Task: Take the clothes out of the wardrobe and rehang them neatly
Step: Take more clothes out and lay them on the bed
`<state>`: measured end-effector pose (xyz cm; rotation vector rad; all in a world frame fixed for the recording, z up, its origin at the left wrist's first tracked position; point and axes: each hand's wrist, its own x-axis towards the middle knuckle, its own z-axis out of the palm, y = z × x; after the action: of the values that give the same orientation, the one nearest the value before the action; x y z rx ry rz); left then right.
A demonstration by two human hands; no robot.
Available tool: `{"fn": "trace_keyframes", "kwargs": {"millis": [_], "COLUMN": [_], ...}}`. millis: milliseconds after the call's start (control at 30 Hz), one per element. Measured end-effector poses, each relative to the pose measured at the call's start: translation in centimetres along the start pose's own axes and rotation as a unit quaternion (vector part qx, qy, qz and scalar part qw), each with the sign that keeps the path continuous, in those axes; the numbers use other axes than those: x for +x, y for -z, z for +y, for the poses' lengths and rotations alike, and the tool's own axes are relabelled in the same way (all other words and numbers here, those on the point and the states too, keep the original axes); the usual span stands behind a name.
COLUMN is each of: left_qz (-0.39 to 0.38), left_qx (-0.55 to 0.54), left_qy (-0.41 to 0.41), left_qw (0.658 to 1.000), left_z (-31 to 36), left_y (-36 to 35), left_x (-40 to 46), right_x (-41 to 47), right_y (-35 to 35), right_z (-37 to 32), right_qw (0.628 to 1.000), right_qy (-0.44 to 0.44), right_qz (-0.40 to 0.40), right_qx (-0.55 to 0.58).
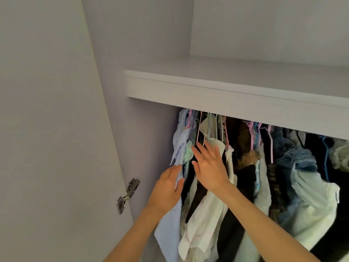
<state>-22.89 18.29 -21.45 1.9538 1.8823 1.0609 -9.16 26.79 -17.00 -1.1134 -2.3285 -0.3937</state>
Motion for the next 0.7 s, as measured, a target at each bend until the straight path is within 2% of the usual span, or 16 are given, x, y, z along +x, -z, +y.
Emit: {"fn": "trace_keyframes", "kwargs": {"millis": [267, 500, 633, 700], "left_qz": [0.026, 0.138, 0.169, 0.2], "left_qx": [0.035, 0.027, 0.004, -0.012], "left_qy": [0.054, 0.092, 0.135, 0.124], "left_qw": [0.998, 0.986, 0.976, 0.972], "left_z": [-1.3, -2.0, -2.1, -1.8], "left_y": [-1.7, -0.8, -0.9, -0.8], "left_x": [3.9, 6.5, 7.7, 7.9], "right_x": [2.0, 1.2, 1.2, 1.2], "right_y": [-2.8, -4.0, -4.3, -4.4], "right_z": [2.9, 4.3, 4.3, 4.3], "right_qw": [0.995, 0.996, 0.996, 0.996], "right_qy": [0.054, 0.078, 0.074, 0.075], "right_qz": [-0.063, -0.033, -0.025, -0.024], "right_qx": [-0.053, -0.042, -0.031, -0.028]}}
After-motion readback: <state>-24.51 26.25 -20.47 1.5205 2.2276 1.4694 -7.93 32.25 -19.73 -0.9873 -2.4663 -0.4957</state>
